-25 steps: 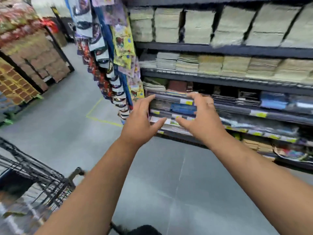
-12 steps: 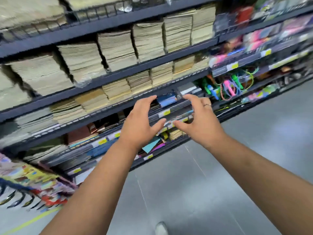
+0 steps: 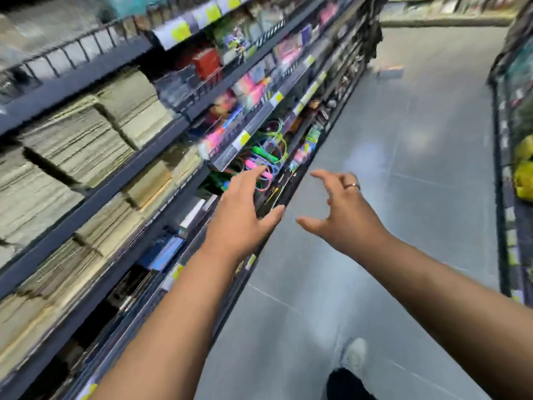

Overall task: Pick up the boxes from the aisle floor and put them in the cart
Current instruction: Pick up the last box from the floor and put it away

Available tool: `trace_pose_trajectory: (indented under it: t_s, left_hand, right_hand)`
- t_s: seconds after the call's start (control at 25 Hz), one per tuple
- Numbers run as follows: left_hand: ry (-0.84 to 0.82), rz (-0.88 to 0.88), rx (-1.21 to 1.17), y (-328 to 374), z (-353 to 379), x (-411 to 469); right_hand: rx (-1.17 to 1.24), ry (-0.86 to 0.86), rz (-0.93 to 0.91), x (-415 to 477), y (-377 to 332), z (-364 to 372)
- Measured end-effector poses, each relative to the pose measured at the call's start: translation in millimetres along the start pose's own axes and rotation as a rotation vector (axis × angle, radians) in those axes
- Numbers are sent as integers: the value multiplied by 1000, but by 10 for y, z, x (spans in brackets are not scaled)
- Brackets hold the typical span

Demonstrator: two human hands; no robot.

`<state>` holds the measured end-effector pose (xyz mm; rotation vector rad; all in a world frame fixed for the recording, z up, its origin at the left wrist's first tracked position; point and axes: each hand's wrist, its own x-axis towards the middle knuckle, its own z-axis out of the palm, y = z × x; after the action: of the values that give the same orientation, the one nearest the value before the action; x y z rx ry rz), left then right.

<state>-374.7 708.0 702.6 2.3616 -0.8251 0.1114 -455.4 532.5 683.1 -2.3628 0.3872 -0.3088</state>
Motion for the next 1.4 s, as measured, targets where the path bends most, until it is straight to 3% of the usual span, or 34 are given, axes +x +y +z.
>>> trace_pose_trajectory:
  t_s: [0.28, 1.04, 1.4]
  left_hand:
    - [-64, 45, -100, 517, 880, 1736]
    - [-371, 378, -146, 1024, 2916, 6688]
    - [-399, 402, -135, 1677, 4191, 8897]
  right_hand:
    - [-127, 1, 25, 1283, 793, -858]
    - [-193, 242, 439, 5246, 2813, -2357]
    - [-178, 253, 477, 7119, 4282, -3302]
